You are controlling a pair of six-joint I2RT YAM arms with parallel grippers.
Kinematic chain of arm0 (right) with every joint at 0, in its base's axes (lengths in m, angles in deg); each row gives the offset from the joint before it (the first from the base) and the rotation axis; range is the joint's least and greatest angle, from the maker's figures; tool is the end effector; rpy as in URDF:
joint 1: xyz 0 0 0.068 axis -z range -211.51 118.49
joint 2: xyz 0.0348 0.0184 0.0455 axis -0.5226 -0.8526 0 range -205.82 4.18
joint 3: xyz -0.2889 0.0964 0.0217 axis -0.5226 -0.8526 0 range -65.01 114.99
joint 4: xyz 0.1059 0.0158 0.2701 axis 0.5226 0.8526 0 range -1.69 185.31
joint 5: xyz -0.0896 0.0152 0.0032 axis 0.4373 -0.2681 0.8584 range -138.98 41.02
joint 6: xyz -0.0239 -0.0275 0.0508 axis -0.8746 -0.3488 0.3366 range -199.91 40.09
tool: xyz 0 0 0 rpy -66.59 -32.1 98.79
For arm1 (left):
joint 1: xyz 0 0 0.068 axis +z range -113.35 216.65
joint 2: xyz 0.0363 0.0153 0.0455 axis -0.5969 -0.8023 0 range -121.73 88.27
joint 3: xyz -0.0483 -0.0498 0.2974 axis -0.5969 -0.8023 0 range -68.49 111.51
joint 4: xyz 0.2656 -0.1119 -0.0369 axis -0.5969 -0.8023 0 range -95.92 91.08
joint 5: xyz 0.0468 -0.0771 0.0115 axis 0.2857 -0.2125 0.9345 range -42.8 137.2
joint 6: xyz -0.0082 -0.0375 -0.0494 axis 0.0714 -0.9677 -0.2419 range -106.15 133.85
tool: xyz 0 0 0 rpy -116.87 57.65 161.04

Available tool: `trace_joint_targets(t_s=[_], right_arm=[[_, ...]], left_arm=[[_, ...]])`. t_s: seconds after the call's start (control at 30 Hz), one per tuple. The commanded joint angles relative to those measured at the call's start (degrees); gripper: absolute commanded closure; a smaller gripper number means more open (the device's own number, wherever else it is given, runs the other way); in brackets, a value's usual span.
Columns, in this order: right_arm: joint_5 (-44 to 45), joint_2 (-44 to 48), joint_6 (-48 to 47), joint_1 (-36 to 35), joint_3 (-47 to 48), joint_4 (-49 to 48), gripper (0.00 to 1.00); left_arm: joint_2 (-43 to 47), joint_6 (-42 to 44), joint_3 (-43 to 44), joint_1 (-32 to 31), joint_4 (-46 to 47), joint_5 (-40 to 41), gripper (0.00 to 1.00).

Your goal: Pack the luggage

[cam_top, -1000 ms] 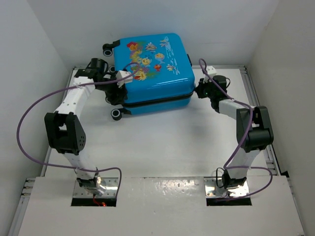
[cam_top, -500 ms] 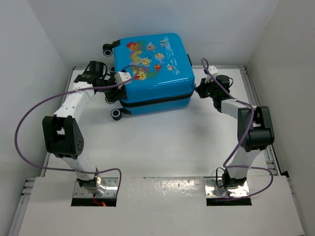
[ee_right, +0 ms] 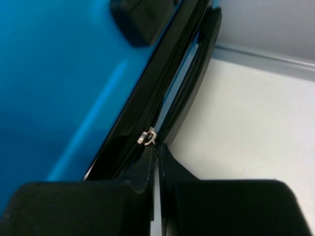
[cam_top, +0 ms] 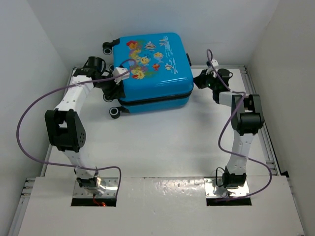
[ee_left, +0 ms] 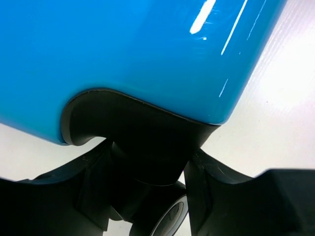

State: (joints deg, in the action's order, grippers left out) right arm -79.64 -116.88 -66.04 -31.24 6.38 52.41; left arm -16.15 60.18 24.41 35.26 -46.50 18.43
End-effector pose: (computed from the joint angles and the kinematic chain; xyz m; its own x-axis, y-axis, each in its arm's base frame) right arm 0.5096 0.0219 0.1695 -0.3488 0.2079 -0.9138 -0.4199 0.8371 0.3507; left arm 0.4351 -0.0335 0.3060 -0.3981 0.6439 -0.6533 0.8059 0.5858 0.0863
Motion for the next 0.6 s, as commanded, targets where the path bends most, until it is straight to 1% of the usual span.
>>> trace_joint_targets(t_s=[0.0,0.03,0.1,0.13,0.2,0.23,0.27,0.3,0.4,0.43,0.47,0.5,0.57], right_arm=[[4.2,-3.8,4.1,4.6,7.0,-8.1,1.0],[4.1,-6.2,4.8,4.7,7.9,-8.9,1.0],[4.0,-8.0,6.9,5.2,11.8,-10.6,1.0],[3.9,-10.8,7.1,5.4,12.7,-11.8,1.0],[4.2,-12.7,8.2,5.2,18.1,-11.6,1.0],[4.5,-15.7,8.4,5.2,20.9,-11.6,1.0],[4.7,-16.5,8.5,5.1,22.2,-11.5,1.0],[5.2,-18.7,9.2,4.9,26.9,-11.4,1.0],[6.5,-24.2,10.3,4.8,32.0,-9.9,1.0],[7.5,-25.9,10.6,4.7,36.7,-9.5,1.0],[8.4,-27.9,10.8,4.6,38.2,-9.4,1.0],[9.4,-28.8,11.0,4.5,42.7,-8.9,1.0],[11.4,-32.3,11.0,4.3,47.0,-8.1,1.0]], left_arm=[[-10.1,-9.7,1.6,4.8,17.1,19.4,1.0],[-10.9,-10.2,2.9,4.8,17.1,20.0,1.0],[-12.1,-11.9,4.1,4.8,17.1,20.7,1.0],[-13.3,-13.3,5.5,5.3,17.1,20.7,1.0],[-14.1,-14.7,6.8,5.3,17.1,20.7,1.0],[-14.1,-15.7,7.3,5.3,17.1,20.2,1.0],[-14.7,-15.7,8.1,5.3,17.1,20.2,1.0],[-14.7,-16.4,8.1,5.3,17.1,20.2,1.0],[-14.7,-17.1,8.1,4.7,17.1,20.9,1.0],[-14.1,-17.6,8.1,4.2,17.1,20.9,1.0],[-14.1,-17.6,7.5,4.2,17.1,20.9,1.0],[-13.4,-18.3,7.5,4.2,17.1,20.9,1.0],[-12.7,-18.8,5.7,3.7,17.1,20.9,1.0]])
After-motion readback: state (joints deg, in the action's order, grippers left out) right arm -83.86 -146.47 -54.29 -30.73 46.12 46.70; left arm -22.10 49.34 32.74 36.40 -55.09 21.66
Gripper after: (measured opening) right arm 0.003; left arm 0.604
